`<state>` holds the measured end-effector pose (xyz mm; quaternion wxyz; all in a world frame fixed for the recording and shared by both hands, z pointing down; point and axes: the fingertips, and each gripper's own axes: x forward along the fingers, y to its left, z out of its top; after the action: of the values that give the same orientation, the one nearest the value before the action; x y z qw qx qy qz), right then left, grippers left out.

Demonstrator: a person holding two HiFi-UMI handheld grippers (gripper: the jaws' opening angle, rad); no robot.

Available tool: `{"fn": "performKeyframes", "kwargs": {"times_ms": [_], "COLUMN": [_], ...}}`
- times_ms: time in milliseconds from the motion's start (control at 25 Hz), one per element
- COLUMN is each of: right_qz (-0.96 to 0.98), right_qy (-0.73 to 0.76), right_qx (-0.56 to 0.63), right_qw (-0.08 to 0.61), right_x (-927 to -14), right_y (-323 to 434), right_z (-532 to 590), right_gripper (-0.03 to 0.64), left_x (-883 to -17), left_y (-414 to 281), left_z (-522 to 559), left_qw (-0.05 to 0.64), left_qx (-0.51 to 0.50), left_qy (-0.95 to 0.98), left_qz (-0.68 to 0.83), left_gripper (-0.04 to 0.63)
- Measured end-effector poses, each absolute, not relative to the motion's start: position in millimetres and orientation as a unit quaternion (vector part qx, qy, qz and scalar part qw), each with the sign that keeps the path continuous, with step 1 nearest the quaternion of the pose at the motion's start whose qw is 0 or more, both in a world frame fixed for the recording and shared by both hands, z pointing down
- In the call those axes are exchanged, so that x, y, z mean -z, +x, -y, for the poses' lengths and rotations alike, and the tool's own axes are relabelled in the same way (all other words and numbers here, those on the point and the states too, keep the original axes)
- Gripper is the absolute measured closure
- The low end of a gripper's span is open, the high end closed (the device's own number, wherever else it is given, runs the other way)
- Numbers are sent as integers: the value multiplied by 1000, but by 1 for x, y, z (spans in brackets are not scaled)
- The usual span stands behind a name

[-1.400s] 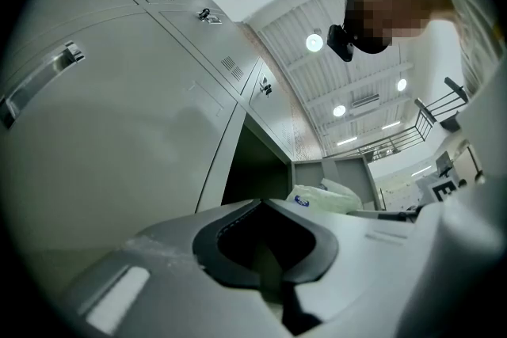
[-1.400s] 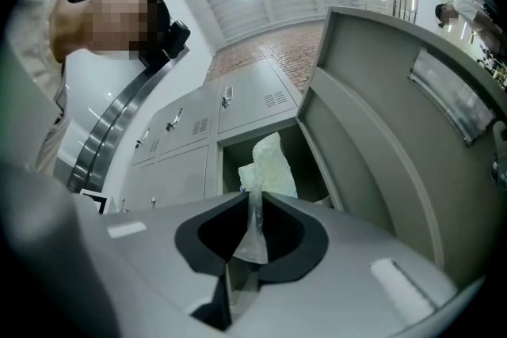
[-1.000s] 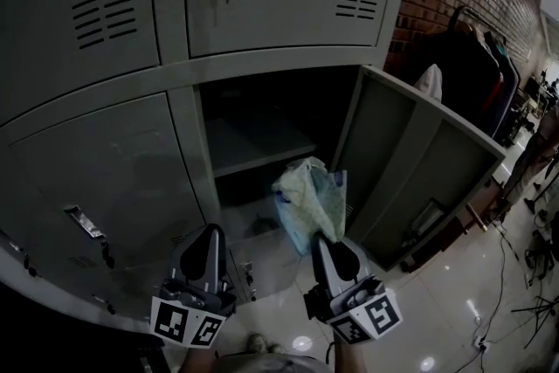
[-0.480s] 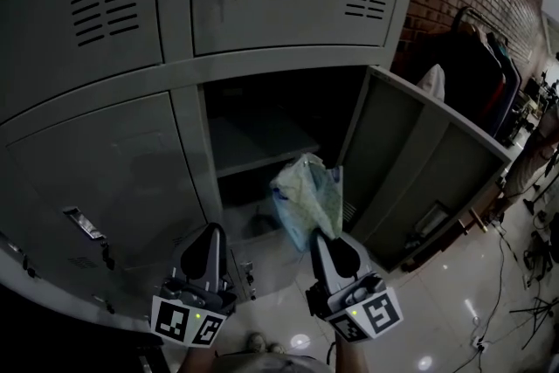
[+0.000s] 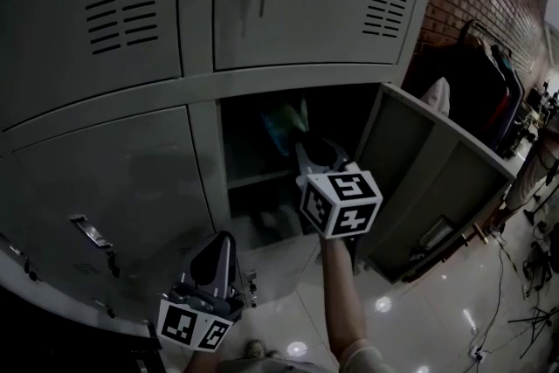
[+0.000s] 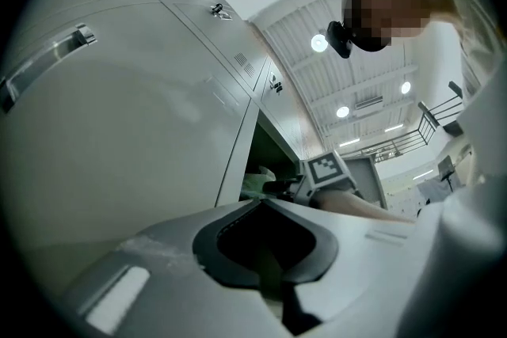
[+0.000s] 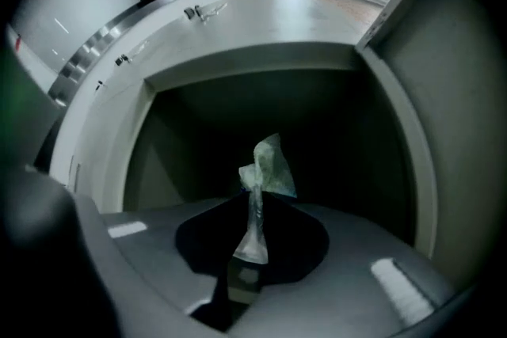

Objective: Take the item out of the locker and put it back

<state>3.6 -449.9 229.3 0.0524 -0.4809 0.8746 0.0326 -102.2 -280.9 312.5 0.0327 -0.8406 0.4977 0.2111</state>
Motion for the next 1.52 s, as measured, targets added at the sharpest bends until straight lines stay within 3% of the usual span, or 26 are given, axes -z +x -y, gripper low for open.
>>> {"fn": "performKeyframes", "kwargs": {"times_ms": [400, 480, 520, 1040, 1440, 1520], "right_qz": [-869, -870, -870, -871, -886, -882], "right_qy": [-493, -492, -492, -487, -408, -406], "right_qx": [-47, -37, -35, -25, -75, -61], "right_qw": [4, 10, 12, 59, 204, 231], "right_x": [-234, -235, -235, -227, -223, -249], "right_y": [-11, -12, -11, 10, 34, 42], "right_z": [481, 483, 483, 457, 323, 303], "right_gripper": [569, 334, 292, 290, 293, 360], "left_x": [-316, -317, -317, -316, -313, -313], "left_y": [-116, -115, -113, -107, -107, -107], "left_z": [295, 296, 296, 290, 282, 281], "left_qw": [23, 21, 20, 21, 37, 37], "left_qx": [-218, -218, -217, -214, -206, -205], "left_qy": [-832, -833, -833, -837, -837, -836], "left_qz": [-509, -509, -508, -503, -506, -507], "left_gripper": [592, 592, 592, 592, 592, 592]}}
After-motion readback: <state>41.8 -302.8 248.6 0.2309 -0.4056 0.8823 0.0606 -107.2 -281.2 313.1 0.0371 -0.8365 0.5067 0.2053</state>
